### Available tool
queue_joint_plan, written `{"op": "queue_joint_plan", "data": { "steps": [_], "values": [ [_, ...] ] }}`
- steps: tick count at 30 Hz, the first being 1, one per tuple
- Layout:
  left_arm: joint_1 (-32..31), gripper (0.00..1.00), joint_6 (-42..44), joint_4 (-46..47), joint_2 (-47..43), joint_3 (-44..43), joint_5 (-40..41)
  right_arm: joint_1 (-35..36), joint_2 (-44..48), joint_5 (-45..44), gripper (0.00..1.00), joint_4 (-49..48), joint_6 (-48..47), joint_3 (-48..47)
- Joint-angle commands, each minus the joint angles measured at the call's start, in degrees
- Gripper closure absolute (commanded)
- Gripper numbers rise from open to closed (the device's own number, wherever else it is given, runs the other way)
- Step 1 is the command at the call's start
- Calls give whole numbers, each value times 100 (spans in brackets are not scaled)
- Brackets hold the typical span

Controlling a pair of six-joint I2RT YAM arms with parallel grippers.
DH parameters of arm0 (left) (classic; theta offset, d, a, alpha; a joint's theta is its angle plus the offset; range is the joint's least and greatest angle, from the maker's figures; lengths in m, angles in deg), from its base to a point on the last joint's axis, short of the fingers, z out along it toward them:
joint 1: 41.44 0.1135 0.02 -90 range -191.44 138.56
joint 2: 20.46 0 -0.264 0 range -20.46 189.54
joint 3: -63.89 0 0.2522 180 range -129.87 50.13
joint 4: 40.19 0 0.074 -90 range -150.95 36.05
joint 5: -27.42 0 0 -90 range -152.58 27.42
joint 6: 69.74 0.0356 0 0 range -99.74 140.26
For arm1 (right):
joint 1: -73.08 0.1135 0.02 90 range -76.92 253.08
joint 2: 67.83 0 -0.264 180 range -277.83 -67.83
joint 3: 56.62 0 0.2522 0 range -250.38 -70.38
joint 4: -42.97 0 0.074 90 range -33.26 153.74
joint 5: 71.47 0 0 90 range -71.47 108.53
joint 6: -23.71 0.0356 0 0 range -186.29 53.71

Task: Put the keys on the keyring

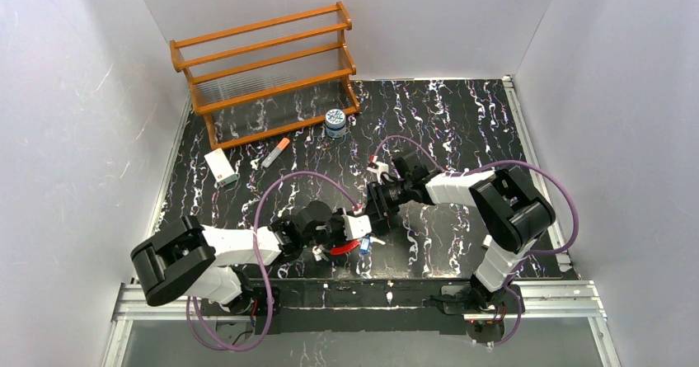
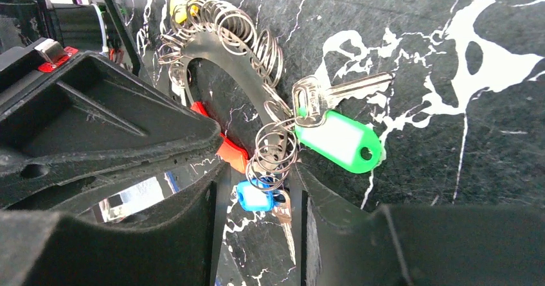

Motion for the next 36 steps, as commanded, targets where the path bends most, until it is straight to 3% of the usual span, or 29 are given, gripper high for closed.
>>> {"op": "queue_joint_plan", "data": {
  "steps": [1,11,27,36],
  "values": [
    [-22,86,-171,0,-301,171,156,28,310,-204,52,-174,19,-171],
    [-17,86,-531,-12,-574,325,250,25,502,-611,52,121,234,115],
    [-19,84,-594,7,-600,344,358,21,-167,159,56,-906,1146,71],
    [-21,86,-539,16,-582,365,336,26,-99,-10,61,-811,1141,-142]
  ]
}}
